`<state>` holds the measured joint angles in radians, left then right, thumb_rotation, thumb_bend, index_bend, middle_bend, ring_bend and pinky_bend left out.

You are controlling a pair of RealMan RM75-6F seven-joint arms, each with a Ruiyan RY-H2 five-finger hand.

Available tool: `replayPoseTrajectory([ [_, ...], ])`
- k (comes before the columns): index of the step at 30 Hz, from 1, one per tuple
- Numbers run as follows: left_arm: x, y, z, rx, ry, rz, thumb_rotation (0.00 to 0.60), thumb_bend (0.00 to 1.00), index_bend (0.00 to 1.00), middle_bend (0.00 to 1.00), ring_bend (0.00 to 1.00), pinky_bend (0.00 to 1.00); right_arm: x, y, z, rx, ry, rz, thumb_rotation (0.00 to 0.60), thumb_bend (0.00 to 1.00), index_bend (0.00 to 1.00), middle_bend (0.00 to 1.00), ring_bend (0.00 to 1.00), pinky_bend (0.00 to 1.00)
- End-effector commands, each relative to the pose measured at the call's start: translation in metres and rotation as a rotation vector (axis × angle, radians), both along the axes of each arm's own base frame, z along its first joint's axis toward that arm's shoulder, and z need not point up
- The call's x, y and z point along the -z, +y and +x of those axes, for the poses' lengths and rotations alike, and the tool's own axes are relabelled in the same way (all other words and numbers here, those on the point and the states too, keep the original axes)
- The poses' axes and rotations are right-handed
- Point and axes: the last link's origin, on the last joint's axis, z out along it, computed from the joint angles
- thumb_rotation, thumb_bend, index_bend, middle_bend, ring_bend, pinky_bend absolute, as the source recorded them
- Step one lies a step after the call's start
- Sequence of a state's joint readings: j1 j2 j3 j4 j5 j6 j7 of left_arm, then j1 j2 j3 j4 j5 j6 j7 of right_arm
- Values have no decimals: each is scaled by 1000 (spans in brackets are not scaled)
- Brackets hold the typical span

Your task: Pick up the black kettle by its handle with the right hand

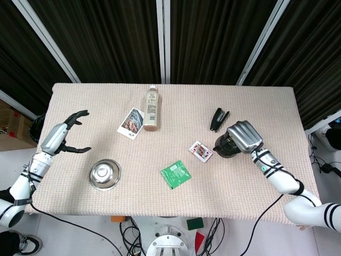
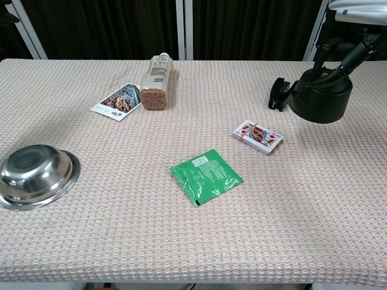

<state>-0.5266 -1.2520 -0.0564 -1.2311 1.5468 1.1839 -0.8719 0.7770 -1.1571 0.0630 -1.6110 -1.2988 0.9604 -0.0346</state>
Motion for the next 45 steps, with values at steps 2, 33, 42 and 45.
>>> replayPoseTrajectory([
  [2,1,0,0,0,1,-3,600,49,84,117,79,255,0,0,-1,0,1,7,451,172,1000,1000,1000,548],
  [33,7,2,-4,-6,-2,-17,600,49,86,117,79,255,2,-4,-4,-11,15,2,600,435,1000,1000,1000,545],
  [42,8,3,-5,-6,-5,-20,600,50,86,117,79,255,5,-13,6,-44,67,-1,600,447,1000,1000,1000,554],
  [45,8,3,-5,-6,-5,-19,600,50,86,117,79,255,7,-15,9,-49,80,2,600,452,1000,1000,1000,555],
])
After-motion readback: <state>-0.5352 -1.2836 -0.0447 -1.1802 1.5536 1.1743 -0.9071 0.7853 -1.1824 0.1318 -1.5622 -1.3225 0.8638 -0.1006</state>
